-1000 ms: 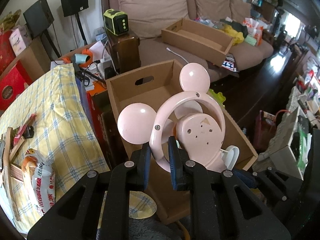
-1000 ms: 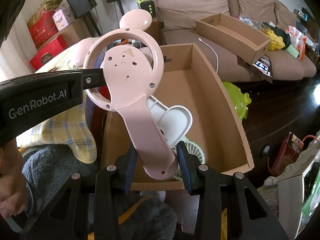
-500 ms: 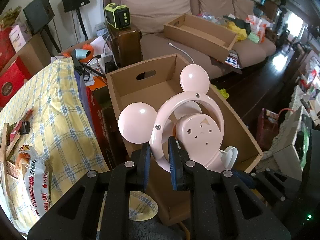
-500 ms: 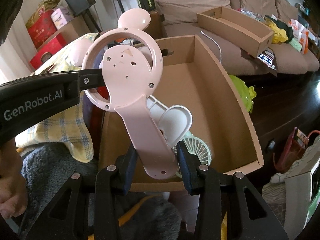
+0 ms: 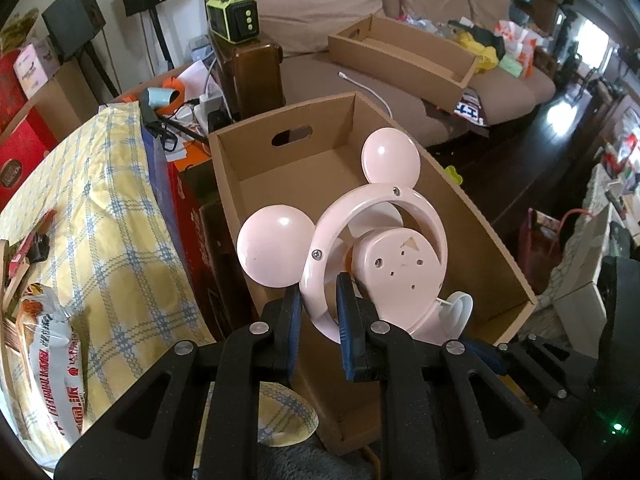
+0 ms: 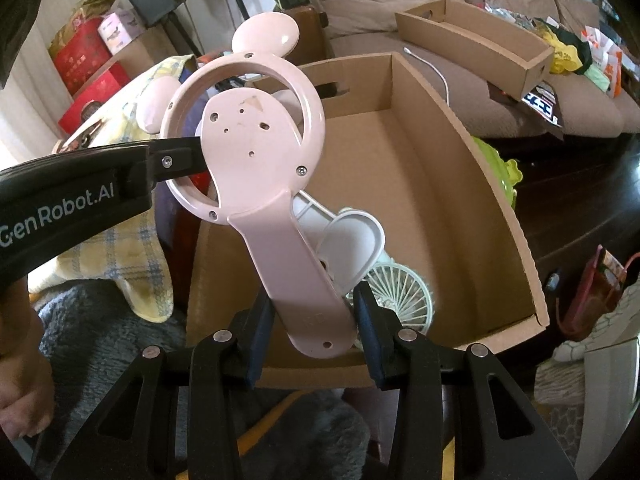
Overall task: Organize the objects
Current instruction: 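Lower the pink fan with both tools down into the cardboard box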
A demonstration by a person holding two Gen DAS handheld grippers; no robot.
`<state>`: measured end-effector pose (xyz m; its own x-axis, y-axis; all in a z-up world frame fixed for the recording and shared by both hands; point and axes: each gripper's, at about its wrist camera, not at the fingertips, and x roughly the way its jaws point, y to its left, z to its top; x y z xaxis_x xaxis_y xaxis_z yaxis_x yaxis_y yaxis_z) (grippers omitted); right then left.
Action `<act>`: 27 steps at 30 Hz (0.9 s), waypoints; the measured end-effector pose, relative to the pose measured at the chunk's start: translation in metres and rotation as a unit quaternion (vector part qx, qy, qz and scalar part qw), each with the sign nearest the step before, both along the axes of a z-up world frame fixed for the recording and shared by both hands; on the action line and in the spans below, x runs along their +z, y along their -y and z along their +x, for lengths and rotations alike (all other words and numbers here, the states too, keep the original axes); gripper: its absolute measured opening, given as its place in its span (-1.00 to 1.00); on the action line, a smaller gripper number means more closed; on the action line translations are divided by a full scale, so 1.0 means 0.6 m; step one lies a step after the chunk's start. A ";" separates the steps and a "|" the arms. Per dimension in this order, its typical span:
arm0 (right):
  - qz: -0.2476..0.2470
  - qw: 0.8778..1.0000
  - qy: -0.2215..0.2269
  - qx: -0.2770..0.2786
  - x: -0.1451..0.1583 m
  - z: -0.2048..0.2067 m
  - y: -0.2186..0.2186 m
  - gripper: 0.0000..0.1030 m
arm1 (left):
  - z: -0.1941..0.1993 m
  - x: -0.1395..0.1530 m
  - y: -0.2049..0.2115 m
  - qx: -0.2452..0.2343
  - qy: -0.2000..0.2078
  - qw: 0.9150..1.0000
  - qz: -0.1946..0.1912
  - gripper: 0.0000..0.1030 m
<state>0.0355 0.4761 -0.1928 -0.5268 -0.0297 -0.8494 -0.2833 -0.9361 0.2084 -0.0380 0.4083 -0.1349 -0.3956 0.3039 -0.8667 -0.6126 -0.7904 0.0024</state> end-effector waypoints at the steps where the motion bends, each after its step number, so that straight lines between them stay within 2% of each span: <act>1: 0.000 1.000 0.001 0.000 -0.001 0.000 0.000 -0.22 | 0.000 -0.001 -0.001 0.000 0.001 1.000 -0.001 -0.70; 20: 0.022 0.999 0.022 0.008 -0.018 0.000 -0.006 -0.21 | 0.004 -0.022 -0.012 -0.008 0.016 1.000 -0.013 -0.68; 27: 0.025 0.999 0.041 0.019 -0.034 -0.009 -0.006 -0.22 | 0.005 -0.036 -0.016 -0.010 0.022 0.999 -0.024 -0.69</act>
<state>0.0298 0.4796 -0.2133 -0.4539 -0.0058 -0.8910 -0.2609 -0.9553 0.1392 -0.0349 0.4177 -0.1562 -0.3516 0.2699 -0.8964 -0.6293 -0.7770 0.0128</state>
